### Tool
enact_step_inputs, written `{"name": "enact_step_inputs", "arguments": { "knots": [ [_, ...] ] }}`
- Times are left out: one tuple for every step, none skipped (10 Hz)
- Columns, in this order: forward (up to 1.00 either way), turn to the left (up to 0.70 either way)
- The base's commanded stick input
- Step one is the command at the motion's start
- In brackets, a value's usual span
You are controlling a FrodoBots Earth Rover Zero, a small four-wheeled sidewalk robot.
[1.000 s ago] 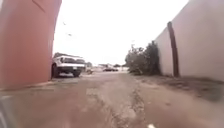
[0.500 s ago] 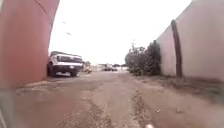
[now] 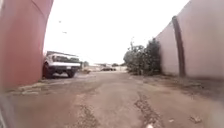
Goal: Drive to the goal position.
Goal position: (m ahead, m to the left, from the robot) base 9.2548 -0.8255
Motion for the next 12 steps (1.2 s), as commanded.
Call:
{"name": "enact_step_inputs", "arguments": {
  "knots": [
    [0.70, 0.00],
    [0.70, 0.00],
    [0.70, 0.00],
    [0.70, 0.00],
    [0.70, 0.00],
    [0.70, 0.00],
    [0.70, 0.00],
    [0.70, 0.00],
    [0.70, 0.00],
    [0.70, 0.00],
    [0.70, 0.00],
    [0.70, 0.00]
  ]
}}
